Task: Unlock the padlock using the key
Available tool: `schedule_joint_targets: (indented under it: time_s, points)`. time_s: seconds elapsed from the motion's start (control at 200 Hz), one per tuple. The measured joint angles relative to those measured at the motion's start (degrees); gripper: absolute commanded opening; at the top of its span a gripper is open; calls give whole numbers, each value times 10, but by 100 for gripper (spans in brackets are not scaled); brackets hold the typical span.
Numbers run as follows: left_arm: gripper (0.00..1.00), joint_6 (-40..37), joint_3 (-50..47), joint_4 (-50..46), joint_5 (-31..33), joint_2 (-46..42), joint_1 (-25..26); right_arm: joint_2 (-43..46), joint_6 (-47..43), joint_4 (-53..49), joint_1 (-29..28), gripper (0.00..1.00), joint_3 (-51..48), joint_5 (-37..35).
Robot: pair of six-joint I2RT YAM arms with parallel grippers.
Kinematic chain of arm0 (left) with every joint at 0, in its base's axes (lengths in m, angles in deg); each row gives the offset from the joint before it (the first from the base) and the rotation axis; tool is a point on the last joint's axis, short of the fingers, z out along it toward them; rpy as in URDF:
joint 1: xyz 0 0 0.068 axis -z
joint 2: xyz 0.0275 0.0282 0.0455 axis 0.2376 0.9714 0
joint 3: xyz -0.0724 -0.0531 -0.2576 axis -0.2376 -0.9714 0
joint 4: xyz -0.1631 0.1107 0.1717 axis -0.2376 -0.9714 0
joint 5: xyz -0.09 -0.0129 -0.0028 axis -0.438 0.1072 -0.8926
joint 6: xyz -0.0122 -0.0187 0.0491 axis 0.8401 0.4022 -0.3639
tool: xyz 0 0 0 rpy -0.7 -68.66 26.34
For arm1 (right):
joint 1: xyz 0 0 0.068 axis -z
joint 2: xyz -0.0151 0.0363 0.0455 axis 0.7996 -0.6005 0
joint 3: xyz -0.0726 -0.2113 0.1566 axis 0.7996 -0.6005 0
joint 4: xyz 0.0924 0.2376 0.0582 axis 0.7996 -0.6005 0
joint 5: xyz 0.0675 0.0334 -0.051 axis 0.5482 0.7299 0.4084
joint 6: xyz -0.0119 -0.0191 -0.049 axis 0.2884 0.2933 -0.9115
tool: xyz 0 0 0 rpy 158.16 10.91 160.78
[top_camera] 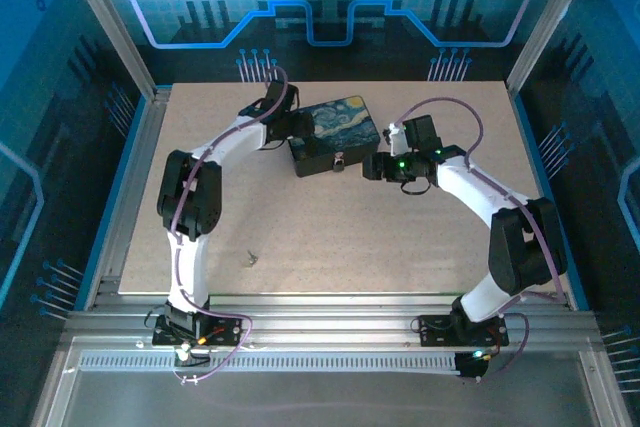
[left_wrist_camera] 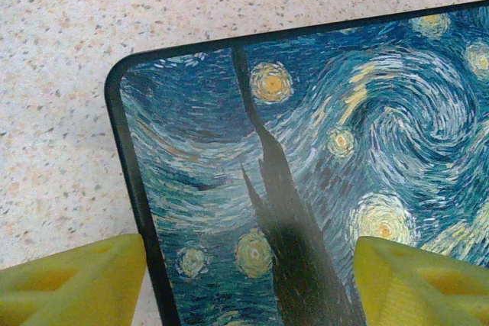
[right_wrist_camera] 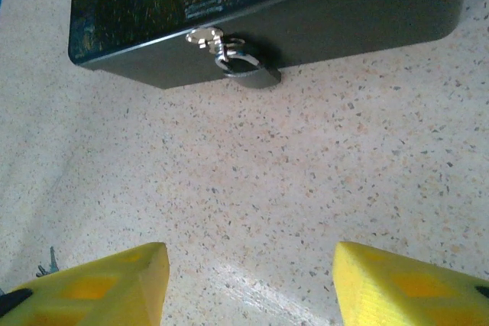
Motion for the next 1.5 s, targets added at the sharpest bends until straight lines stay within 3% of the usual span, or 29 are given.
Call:
schedule_joint_targets:
  time_s: [0.29, 0.56, 0.705, 0.941, 1.281, 1.496]
  points:
    - [76, -11, -16, -33, 6, -22, 0, 0, 0, 0, -17, 58, -2, 0]
    - [69, -2, -164, -141, 35, -219, 0, 0, 0, 0, -54, 57, -21, -6]
    - [55, 52, -276, -196, 32, -310, 0, 0, 3, 0, -60, 57, -37, -15]
    - [51, 147, -447, -257, -9, -381, 9, 7, 13, 9, -82, 57, -75, -22]
    - [49, 271, -542, -276, -17, -428, 80, 21, 26, 22, -91, 57, -106, -30]
    - [44, 309, -582, -255, -23, -431, 83, 22, 28, 28, -92, 57, -108, -30]
